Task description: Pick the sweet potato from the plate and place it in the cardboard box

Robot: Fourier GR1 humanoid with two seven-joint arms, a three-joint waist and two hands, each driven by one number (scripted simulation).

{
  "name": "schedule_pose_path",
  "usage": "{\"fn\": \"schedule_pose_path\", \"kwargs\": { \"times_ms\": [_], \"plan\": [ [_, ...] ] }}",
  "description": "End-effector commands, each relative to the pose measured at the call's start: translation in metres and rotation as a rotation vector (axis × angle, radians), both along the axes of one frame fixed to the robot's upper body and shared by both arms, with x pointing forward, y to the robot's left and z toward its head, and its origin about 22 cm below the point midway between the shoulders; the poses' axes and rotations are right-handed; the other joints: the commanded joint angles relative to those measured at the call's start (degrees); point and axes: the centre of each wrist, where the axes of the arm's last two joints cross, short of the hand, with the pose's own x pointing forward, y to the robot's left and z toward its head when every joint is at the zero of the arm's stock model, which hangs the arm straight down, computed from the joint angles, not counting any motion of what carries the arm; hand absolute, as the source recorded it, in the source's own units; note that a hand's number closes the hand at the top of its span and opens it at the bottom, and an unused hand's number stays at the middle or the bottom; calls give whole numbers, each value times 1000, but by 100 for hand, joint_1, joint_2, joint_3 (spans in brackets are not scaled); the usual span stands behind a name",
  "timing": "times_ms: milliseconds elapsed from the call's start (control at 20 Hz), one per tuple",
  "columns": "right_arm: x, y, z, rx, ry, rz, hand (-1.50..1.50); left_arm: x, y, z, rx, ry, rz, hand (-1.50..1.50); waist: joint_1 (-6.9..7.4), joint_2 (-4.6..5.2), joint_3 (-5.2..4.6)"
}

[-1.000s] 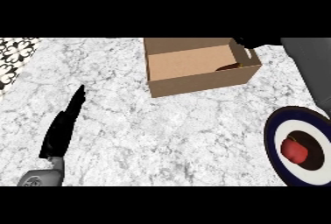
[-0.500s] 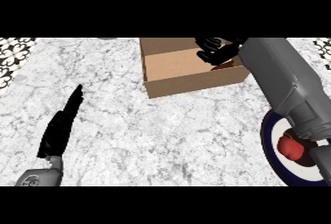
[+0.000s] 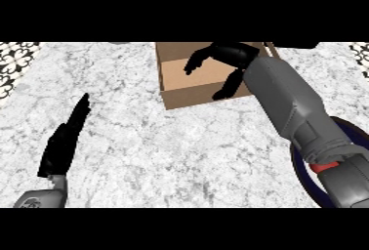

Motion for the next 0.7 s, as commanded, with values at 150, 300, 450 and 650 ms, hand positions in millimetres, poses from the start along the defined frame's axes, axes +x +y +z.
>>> {"fn": "schedule_pose_path", "kwargs": {
  "times_ms": [150,300,450,650],
  "plan": [
    [2,-1,3,290,201,-43,-150,-5,0,-7,0,4,-18,0,33,31,0],
    [7,-28,11,420,260,-105,-150,-3,-8,-8,0,-6,-17,0,32,79,3],
    [7,-30,12,491,352,-131,-150,5,4,8,0,-19,1,0,70,66,7],
    [12,-61,36,610,402,-231,-150,4,-13,5,-9,-21,-29,0,191,139,13]
  ]
}}
